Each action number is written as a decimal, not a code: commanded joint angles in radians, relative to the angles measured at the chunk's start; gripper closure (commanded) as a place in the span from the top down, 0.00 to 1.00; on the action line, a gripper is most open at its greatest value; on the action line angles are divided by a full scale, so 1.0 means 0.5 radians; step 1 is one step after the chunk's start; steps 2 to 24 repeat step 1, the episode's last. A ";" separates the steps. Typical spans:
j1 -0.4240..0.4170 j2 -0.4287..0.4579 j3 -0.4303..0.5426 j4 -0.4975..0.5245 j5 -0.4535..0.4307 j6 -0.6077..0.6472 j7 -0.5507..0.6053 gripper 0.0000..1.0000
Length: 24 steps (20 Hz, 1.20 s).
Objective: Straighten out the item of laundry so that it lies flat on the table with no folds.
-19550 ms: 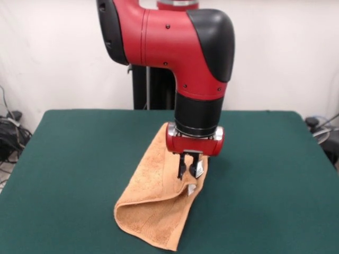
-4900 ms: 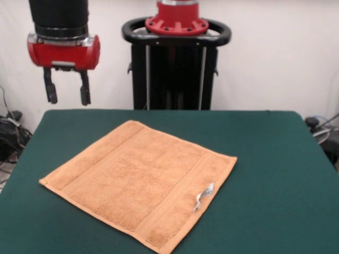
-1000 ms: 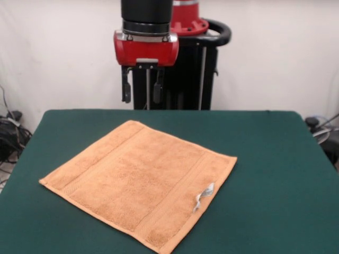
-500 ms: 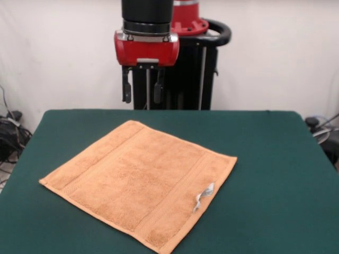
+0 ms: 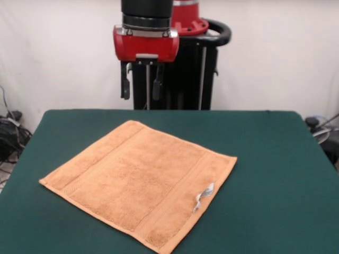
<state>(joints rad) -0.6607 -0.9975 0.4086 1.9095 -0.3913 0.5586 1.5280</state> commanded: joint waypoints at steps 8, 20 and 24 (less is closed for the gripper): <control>0.053 0.015 -0.056 0.087 0.066 0.137 0.206 1.00; 0.053 0.015 -0.056 0.087 0.066 0.137 0.206 1.00; 0.053 0.015 -0.056 0.087 0.066 0.137 0.206 1.00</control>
